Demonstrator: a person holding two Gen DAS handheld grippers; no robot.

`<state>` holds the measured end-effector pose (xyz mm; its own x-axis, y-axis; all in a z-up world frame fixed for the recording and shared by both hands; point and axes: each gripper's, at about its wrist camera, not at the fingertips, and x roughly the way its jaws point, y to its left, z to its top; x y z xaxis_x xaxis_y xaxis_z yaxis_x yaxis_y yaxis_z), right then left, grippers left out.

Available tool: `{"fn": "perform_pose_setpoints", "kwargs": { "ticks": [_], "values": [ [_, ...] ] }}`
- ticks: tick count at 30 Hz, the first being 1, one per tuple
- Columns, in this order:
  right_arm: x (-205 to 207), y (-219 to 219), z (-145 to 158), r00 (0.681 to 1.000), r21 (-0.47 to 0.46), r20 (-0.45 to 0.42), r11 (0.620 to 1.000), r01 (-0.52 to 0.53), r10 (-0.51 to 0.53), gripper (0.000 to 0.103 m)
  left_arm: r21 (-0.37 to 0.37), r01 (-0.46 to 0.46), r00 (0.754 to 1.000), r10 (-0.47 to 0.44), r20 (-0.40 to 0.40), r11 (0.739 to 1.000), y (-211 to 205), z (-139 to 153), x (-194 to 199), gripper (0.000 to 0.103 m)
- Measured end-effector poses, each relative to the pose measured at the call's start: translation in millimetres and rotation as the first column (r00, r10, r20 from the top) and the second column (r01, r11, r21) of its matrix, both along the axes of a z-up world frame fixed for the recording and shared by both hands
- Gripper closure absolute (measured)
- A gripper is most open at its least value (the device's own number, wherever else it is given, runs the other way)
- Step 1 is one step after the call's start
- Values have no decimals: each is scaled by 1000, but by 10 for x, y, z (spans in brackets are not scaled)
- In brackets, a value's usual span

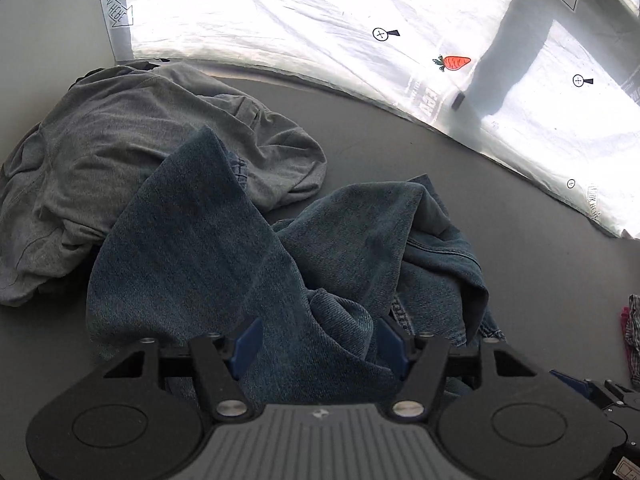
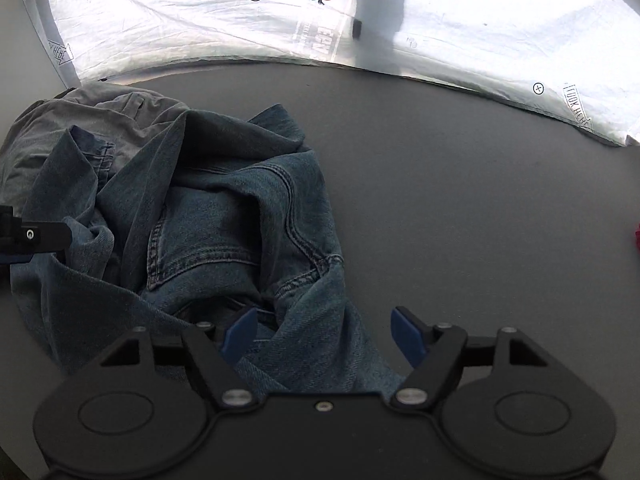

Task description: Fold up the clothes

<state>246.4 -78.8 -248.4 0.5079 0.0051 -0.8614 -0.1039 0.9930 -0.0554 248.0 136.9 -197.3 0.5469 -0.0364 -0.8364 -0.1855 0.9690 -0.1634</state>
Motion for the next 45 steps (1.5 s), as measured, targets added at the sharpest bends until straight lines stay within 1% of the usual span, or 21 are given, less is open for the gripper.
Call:
{"fn": "perform_pose_setpoints", "kwargs": {
  "ticks": [1, 2, 3, 5, 7, 9, 14, 17, 18, 21, 22, 24, 26, 28, 31, 33, 37, 39, 41, 43, 45],
  "values": [
    [50, 63, -113, 1000, -42, -26, 999, -16, 15, 35, 23, -9, 1000, 9, -15, 1000, -40, -85, 25, 44],
    [91, 118, -235, 999, -88, -48, 996, -24, 20, 44, 15, -8, 1000, 9, -29, 1000, -51, -155, 41, 67],
    [109, 154, -345, 998, -129, -67, 991, -24, 16, 62, -3, -13, 998, 13, -54, 1000, -43, -210, 44, 86],
    [103, 199, -425, 996, -177, -83, 983, -39, 25, 69, -7, -38, 997, 37, -71, 999, -25, -237, -26, 87],
    [34, 221, -383, 998, -235, -56, 971, -48, 35, 82, 11, -43, 997, 43, -70, 999, -11, -198, -127, 89],
    [-61, 171, -288, 1000, -266, -15, 964, -26, 23, 85, -8, -40, 996, 39, -76, 999, 14, -118, -252, 89],
    [-308, -183, 19, 991, -336, 118, 937, 94, -58, 86, -108, -37, 994, 26, -110, 993, 35, 21, -572, 90],
    [-503, -492, 330, 962, -371, 234, 902, 222, -141, 86, -162, 3, 991, -24, -131, 987, -78, 117, -730, 90],
    [-572, -596, 441, 946, -380, 275, 885, 268, -168, 86, -164, 28, 991, -49, -126, 986, -142, 155, -774, 91],
    [-786, -960, 676, 892, -409, 366, 815, 410, -265, 86, -73, 130, 985, -137, -103, 989, -434, 246, -917, 92],
    [-813, -1099, 649, 886, -434, 358, 787, 438, -296, 86, -34, 155, 982, -158, -105, 987, -520, 231, -947, 92],
    [-821, -1350, 451, 894, -503, 287, 740, 446, -344, 83, -43, 154, 978, -159, -134, 987, -559, 148, -955, 92],
    [-844, -1559, 126, 928, -560, 137, 745, 362, -347, 75, -80, 137, 974, -148, -170, 987, -563, 53, -955, 92],
    [-1012, -1628, 86, 940, -538, 131, 774, 334, -314, 66, -109, 128, 977, -144, -155, 986, -546, 64, -965, 91],
    [-1195, -1425, 224, 957, -554, 217, 783, 285, -194, 46, -93, 157, 985, -164, -63, 983, -626, 196, -940, 81],
    [-1230, -1264, 335, 957, -540, 261, 803, 252, -124, 46, -95, 193, 980, -196, -20, 976, -741, 251, -869, 63],
    [-1205, -1062, 520, 953, -421, 296, 888, 183, -56, 45, -119, 283, 959, -280, 37, 952, -1064, 231, -645, 45],
    [-1197, -965, 564, 955, -391, 297, 912, 125, -4, 44, -147, 324, 946, -319, 53, 935, -1218, 160, -538, 17],
    [-1215, -895, 516, 958, -420, 277, 906, 47, 79, 41, -206, 344, 939, -342, 49, 916, -1317, 31, -430, 15],
    [-1214, -853, 388, 961, -485, 218, 874, -46, 172, 39, -266, 309, 946, -325, -17, 913, -1358, -159, -327, 15],
    [-1252, -804, 258, 956, -522, 160, 843, -130, 246, 39, -288, 284, 947, -314, -62, 914, -1376, -307, -273, 15]
  ]
}}
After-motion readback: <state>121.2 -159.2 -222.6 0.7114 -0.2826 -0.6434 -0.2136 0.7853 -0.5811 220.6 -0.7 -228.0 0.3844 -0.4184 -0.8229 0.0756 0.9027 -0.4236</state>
